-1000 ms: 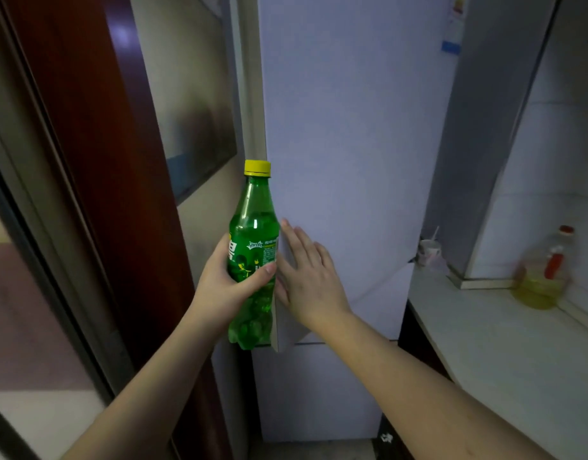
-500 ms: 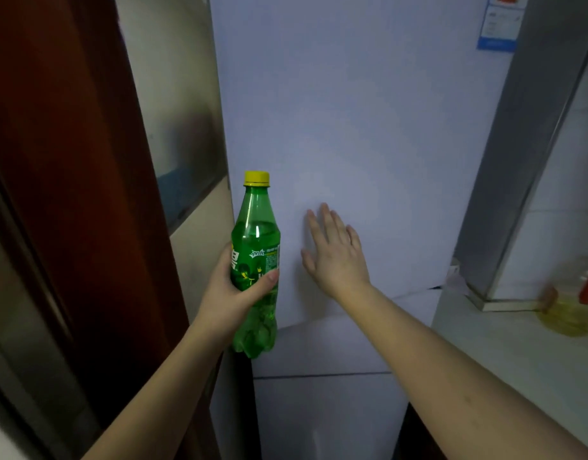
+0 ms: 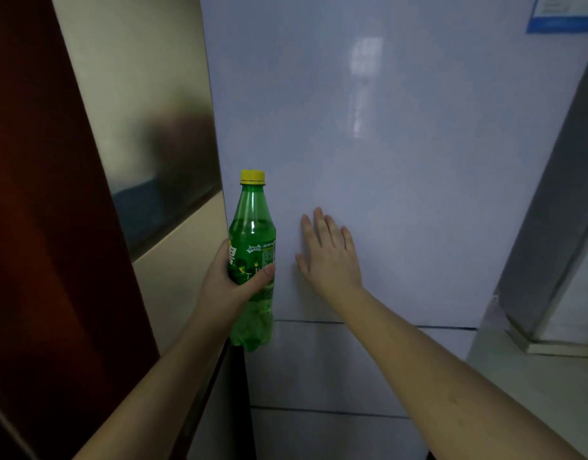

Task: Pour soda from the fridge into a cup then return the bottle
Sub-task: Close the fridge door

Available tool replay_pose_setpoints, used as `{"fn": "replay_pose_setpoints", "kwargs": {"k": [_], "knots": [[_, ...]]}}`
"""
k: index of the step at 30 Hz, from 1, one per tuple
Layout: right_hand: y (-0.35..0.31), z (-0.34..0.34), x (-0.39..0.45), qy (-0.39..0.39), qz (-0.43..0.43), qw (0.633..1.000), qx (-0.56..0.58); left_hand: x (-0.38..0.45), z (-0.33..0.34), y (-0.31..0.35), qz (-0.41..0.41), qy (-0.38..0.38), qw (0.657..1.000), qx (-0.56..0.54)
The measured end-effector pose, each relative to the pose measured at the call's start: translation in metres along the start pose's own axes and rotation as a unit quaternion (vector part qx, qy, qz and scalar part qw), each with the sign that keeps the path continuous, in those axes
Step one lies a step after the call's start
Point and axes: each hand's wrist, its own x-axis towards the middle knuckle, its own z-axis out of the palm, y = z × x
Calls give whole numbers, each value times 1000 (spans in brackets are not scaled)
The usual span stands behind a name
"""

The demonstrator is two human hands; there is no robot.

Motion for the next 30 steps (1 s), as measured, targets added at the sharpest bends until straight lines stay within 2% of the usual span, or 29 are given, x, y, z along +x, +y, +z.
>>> {"fn": "replay_pose_setpoints", "kwargs": {"k": [7,16,25,30], "knots": [[2,8,7,-1,-5,1000,2,13,9,-3,6,-6,1000,24],[-1,-24,-22,8,-5,999,33,2,9,2,18,-33,999,20],[-4,-74,-87,-26,51,998,17,-37,12,7,34,-100,994,-4],[1,-99,-143,-43,114,993,7,-68,28,6,39,-150,988,-26]]}}
